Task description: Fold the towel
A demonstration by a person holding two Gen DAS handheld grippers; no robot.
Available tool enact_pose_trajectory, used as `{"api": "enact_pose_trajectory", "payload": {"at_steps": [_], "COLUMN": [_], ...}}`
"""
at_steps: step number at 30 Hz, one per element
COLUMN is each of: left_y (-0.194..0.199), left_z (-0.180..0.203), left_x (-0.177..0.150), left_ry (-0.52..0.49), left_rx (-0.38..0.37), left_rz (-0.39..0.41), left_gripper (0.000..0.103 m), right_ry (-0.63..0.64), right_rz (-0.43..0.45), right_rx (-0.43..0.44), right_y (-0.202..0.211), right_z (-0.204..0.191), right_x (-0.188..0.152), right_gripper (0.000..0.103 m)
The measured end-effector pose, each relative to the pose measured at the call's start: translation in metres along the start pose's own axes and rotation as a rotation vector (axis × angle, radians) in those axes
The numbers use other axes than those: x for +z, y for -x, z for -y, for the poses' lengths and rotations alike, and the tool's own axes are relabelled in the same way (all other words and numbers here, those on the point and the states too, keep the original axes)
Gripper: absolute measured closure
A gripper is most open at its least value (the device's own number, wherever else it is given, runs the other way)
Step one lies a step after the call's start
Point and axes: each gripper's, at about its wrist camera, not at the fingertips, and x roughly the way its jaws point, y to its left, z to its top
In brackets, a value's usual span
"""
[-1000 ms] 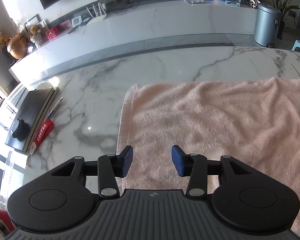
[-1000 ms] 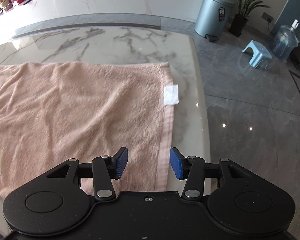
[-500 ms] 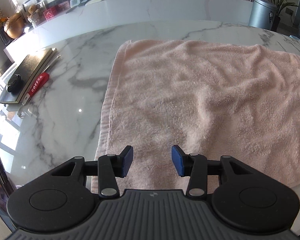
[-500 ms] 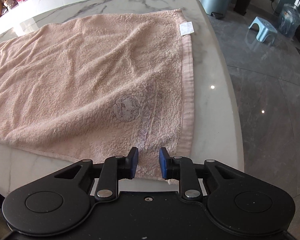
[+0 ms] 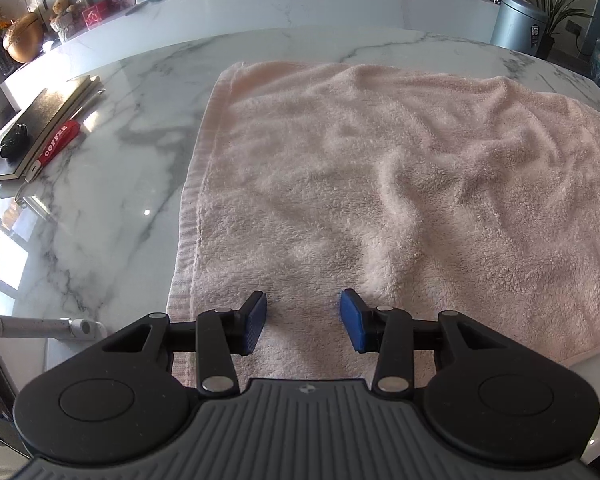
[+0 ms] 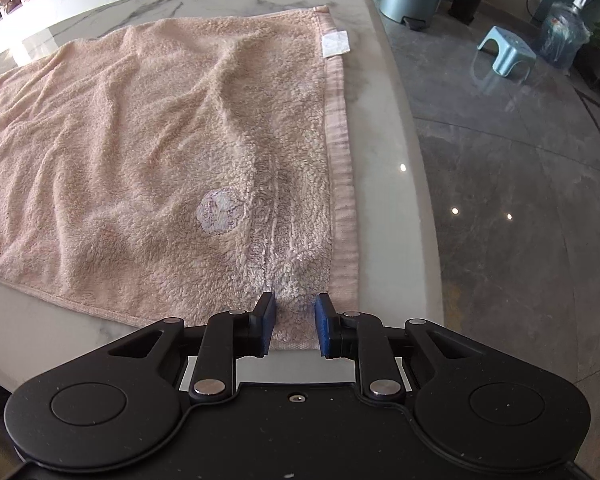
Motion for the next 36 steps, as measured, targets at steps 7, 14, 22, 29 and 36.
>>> {"api": "enact_pose_trajectory", "payload": {"at_steps": [7,14,22,29,36], "left_y": [0.002,0.005,0.006,0.013,0.021], "left_z": [0.021,0.028,0.03,0.019,0.005], "left_x": [-0.004,-0.007,-0.01,-0.012,-0.019], "left_ry": [-0.02,-0.019,-0.015,0.001,0.026], "left_rx": [-0.003,-0.008,-0.016,-0.016,0.025], "left_rz": [0.0,0.003,0.005,0.021,0.017], "left_gripper": [0.064,0.064,0.064,0.063,0.063], "right_ry": [-0.015,-0.017,-0.026,-0.167,-0.266], "right_rz": [-0.009,-0.014,-0.019,0.016,-0.013], "right_rx": [-0.007,-0.014,-0.016,0.071,0.086], "right_y": [0.004,0.006,0.008,0.017,0.006], "right_z": [0.021,0.029,0.028,0.037,0.058], "right_x": [-0.008,-0.013,-0.013,-0.008,-0.016], "right_gripper": [0.085,0.085,0.084,0.076,0.076]}}
